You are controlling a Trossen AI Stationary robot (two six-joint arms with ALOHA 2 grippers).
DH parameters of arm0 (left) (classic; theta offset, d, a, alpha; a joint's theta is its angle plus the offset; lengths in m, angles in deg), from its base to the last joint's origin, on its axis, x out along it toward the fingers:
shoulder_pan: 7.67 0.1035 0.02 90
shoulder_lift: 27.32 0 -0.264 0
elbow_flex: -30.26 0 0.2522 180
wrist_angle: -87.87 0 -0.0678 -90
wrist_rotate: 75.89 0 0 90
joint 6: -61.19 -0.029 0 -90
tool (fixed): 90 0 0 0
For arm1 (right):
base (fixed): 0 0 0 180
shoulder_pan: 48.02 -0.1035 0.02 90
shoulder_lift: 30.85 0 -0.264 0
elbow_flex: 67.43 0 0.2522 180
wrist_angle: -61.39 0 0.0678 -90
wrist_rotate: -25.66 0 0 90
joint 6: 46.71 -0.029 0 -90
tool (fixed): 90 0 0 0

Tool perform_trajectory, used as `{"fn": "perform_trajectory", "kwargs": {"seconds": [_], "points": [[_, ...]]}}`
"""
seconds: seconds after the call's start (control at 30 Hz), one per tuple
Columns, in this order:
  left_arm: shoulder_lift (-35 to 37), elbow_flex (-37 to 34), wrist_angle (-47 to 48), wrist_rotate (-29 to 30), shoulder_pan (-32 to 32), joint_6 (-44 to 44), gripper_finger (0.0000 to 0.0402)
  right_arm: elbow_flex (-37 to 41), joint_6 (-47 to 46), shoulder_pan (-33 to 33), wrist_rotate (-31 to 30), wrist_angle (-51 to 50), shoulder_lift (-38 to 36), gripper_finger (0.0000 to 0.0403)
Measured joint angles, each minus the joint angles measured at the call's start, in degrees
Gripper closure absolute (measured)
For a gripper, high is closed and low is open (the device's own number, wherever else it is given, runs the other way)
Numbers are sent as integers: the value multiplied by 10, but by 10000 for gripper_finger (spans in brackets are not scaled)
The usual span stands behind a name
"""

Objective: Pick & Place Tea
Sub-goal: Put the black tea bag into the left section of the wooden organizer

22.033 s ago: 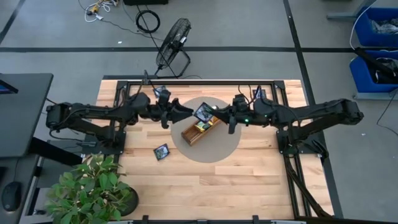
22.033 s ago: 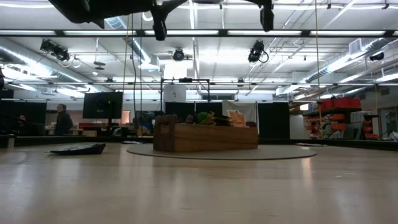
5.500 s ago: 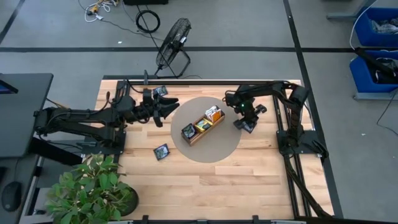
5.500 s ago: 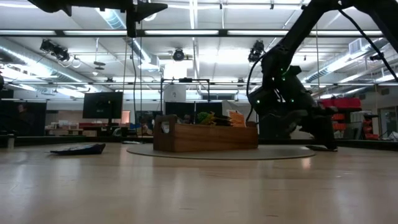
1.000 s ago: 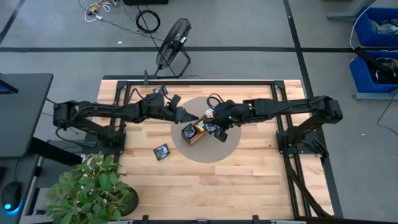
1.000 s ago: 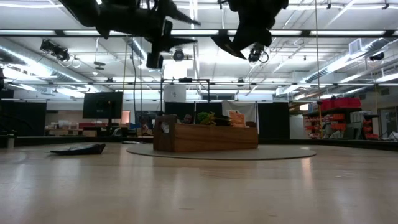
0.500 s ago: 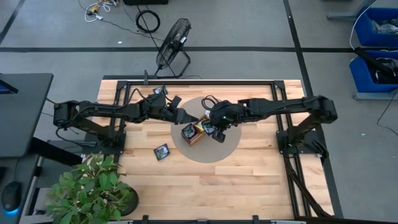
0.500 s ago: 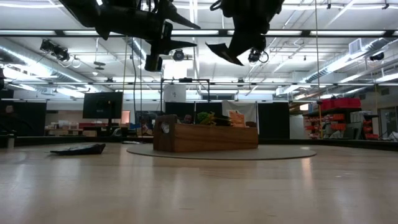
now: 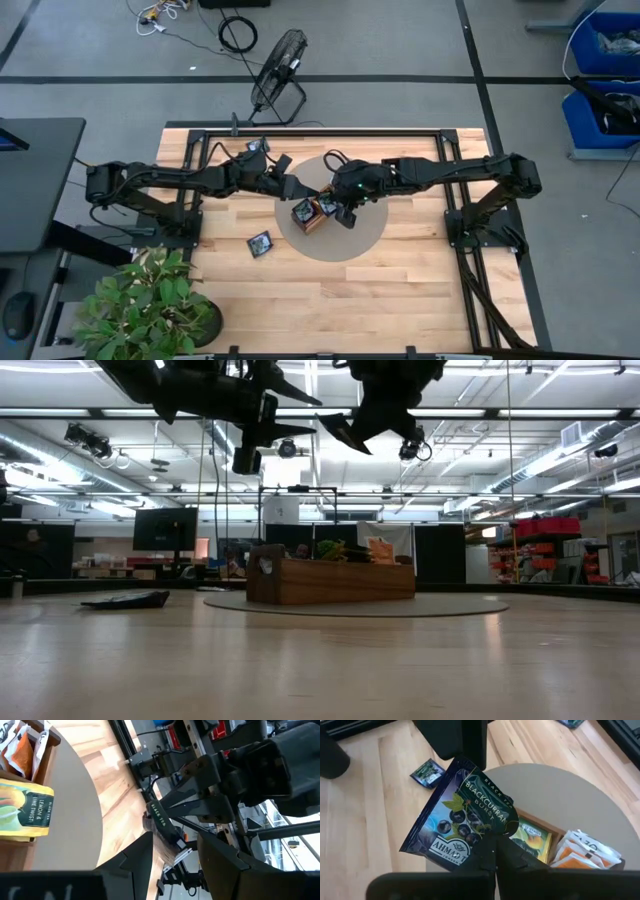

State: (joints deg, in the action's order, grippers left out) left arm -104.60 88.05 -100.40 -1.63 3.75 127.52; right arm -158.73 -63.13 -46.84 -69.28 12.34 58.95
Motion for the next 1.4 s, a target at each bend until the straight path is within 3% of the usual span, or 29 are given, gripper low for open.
{"fn": "perform_trajectory", "kwargs": {"seconds": [0.27,0.57,0.8,1.23,1.4], "points": [[0,0,11,-10,0,-4,245,0,-11,8,24,-2,0,403],[0,0,22,-15,0,-26,283,-17,-18,11,72,-11,32,403],[0,2,28,-36,0,-30,306,-60,-1,10,55,-43,56,403],[0,3,53,-36,0,-53,307,-99,18,-12,96,-190,55,403],[0,3,53,-36,0,-56,307,-99,15,-12,84,-152,54,403]]}}
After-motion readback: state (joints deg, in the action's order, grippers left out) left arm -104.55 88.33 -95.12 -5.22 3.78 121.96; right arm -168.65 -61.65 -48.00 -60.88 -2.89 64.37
